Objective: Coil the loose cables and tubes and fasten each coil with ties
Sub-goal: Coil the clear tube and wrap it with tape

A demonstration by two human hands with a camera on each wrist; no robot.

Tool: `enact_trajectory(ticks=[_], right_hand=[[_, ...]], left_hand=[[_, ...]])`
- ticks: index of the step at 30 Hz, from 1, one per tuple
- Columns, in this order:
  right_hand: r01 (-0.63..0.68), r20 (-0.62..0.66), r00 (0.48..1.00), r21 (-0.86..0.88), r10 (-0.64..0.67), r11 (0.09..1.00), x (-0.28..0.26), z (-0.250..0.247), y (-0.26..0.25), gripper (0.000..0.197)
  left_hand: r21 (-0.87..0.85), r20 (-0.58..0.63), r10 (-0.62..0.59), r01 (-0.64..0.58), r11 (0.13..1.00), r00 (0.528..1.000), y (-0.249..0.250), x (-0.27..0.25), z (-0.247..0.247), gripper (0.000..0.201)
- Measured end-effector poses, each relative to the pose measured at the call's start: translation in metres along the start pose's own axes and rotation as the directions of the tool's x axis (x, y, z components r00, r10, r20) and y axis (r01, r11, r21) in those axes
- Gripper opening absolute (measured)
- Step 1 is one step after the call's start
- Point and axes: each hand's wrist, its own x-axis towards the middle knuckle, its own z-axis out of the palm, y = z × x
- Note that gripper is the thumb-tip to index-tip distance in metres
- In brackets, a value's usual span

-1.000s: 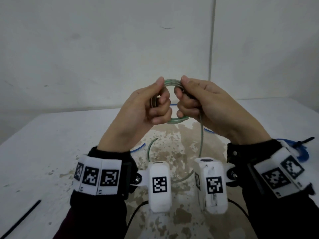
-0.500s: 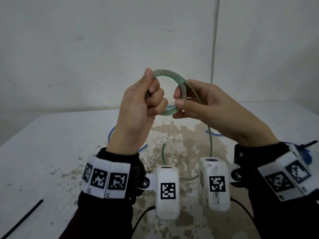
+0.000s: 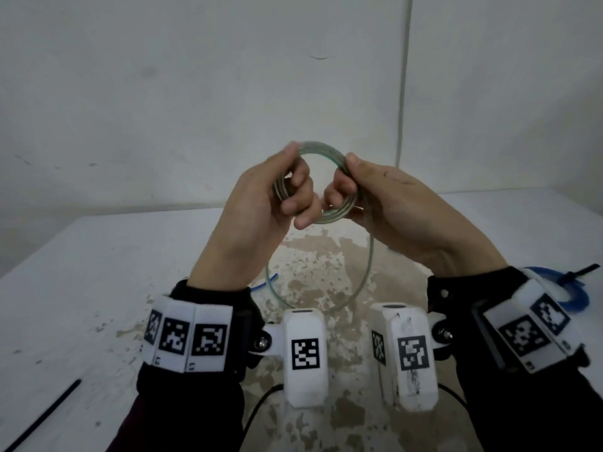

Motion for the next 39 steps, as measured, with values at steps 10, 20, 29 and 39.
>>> enact_trajectory(ticks=[10, 20, 29, 39], right_hand=[[-0.087, -0.074, 0.995, -0.265, 0.069, 0.960, -0.001, 0.002, 0.002, 0.040], [0.012, -0.089, 0.996, 0.038, -0.009, 0.999, 0.001, 0.000, -0.002, 0.039], [-0.071, -0.100, 0.994, -0.205, 0.051, 0.976, -0.003, 0.007, -0.002, 0.038], [-0.040, -0.126, 0.992, -0.266, 0.006, 0.963, -0.002, 0.011, -0.003, 0.042]], left_hand=[[0.398, 0.105, -0.091, 0.042, 0.916, 0.990, -0.004, -0.007, -0.008, 0.030], [0.088, -0.047, 0.086, -0.081, 0.993, 0.995, -0.009, 0.000, 0.003, 0.032], [0.405, 0.104, -0.048, 0.002, 0.914, 0.993, -0.001, -0.009, -0.007, 0.035], [0.339, 0.094, -0.118, 0.080, 0.937, 0.988, -0.002, -0.008, 0.000, 0.037]])
